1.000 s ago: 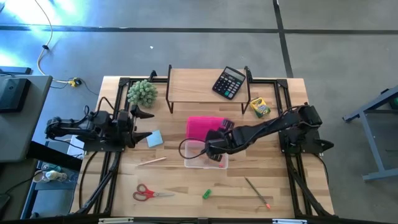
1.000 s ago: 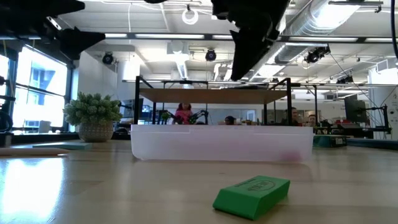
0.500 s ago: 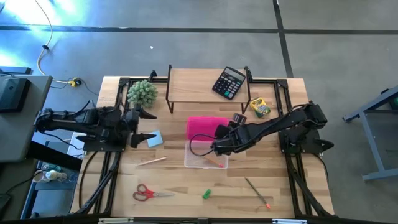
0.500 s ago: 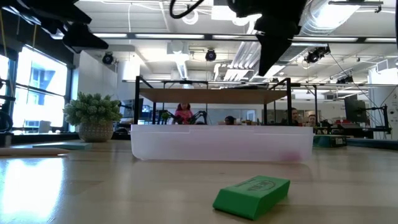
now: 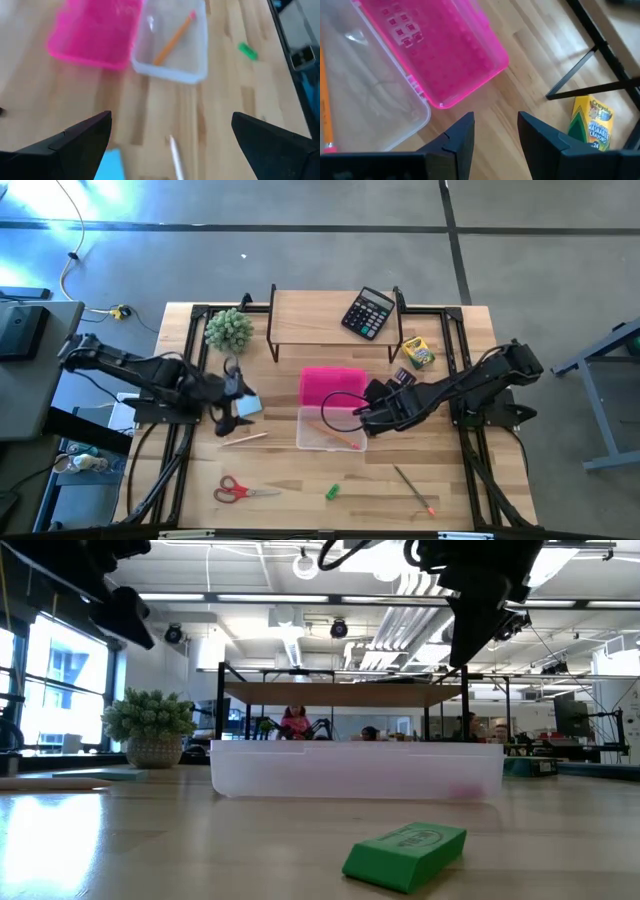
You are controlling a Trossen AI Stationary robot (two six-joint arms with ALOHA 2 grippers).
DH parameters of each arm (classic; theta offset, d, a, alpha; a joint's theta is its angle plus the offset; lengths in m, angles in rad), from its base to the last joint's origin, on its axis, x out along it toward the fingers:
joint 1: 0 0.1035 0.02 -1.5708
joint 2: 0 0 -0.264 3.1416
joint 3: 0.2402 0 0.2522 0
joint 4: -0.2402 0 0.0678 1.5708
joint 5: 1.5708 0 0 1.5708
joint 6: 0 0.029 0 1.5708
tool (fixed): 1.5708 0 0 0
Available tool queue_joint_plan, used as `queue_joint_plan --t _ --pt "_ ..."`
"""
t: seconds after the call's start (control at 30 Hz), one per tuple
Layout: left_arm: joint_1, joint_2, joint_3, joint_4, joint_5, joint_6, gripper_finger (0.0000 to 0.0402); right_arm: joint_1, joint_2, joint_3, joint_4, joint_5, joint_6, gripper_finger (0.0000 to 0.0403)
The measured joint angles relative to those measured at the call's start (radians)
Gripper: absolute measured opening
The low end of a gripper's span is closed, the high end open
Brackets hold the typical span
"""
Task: Pack school essentials
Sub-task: Put the white pen into the transparent bin
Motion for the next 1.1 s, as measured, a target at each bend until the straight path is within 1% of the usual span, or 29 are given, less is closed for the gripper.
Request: queue_joint_plan --t 0.2,0.33,0.53,0.73,0.93,1.1 --pt "-0.122 0.100 0.000 0.001 -0.005 -0.112 0.0400 0.009 0.002 0.000 0.025 0.025 0.010 0.0142" --pt "-0.185 0.157 0.000 -0.036 -0.023 -0.203 0.0400 0.009 0.002 0.000 0.027 0.026 0.008 0.0142" --pt "-0.261 0.237 0.000 -0.093 -0.057 -0.350 0.0400 0.009 0.002 0.000 0.030 0.026 0.006 0.0142" --pt "-0.313 0.333 0.000 -0.094 -0.090 -0.454 0.0400 0.008 0.003 0.000 0.036 0.026 -0.021 0.0142" --pt "-0.354 0.425 0.000 -0.093 -0.090 -0.485 0.0396 0.006 0.003 0.000 0.038 0.026 -0.021 0.0142" --pt "-0.373 0.484 0.000 -0.084 -0.090 -0.487 0.0366 0.006 0.003 0.000 0.039 0.026 -0.021 0.0142"
